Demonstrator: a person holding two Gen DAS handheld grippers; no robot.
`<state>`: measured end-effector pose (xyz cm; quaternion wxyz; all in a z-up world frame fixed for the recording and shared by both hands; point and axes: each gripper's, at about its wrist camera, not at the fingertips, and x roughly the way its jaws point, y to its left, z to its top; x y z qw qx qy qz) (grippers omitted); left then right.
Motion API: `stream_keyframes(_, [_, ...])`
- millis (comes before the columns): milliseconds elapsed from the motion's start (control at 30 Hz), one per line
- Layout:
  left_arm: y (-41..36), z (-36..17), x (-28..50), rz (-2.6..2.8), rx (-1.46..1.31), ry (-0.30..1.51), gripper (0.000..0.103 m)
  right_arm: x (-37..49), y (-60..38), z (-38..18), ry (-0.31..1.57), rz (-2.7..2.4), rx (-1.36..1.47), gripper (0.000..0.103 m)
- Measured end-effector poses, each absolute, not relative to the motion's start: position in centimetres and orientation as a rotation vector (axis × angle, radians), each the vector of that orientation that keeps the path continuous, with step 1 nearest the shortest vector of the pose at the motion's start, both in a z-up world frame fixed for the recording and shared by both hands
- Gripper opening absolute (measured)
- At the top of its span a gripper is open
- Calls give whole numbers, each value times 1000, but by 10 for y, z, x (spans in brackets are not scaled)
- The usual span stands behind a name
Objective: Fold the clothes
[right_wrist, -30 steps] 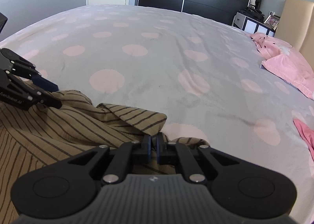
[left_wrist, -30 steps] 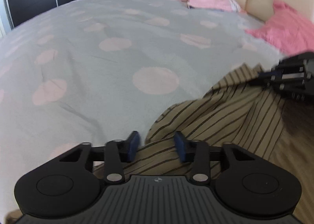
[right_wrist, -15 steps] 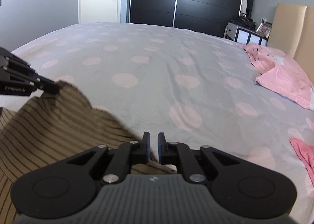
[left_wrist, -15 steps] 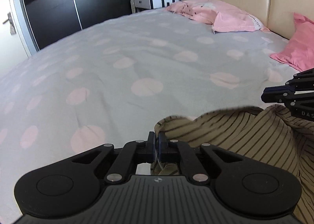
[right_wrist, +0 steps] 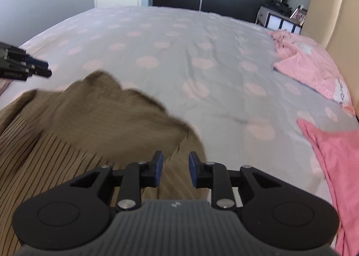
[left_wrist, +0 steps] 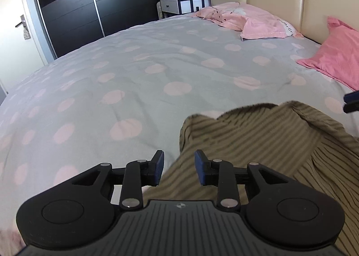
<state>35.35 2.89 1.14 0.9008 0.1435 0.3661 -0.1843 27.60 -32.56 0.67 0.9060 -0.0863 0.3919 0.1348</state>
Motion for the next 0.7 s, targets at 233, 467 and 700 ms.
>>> stream_keyframes(233, [79, 30, 269, -329, 268, 835, 38, 198, -341, -14, 913, 276, -167, 44])
stream_keyframes(467, [105, 24, 223, -282, 218, 890, 42, 184, -354, -48, 988, 267, -69, 43])
stream_keyframes(700, [128, 14, 193, -229, 173, 941, 43, 191, -355, -24, 973, 170, -132, 2])
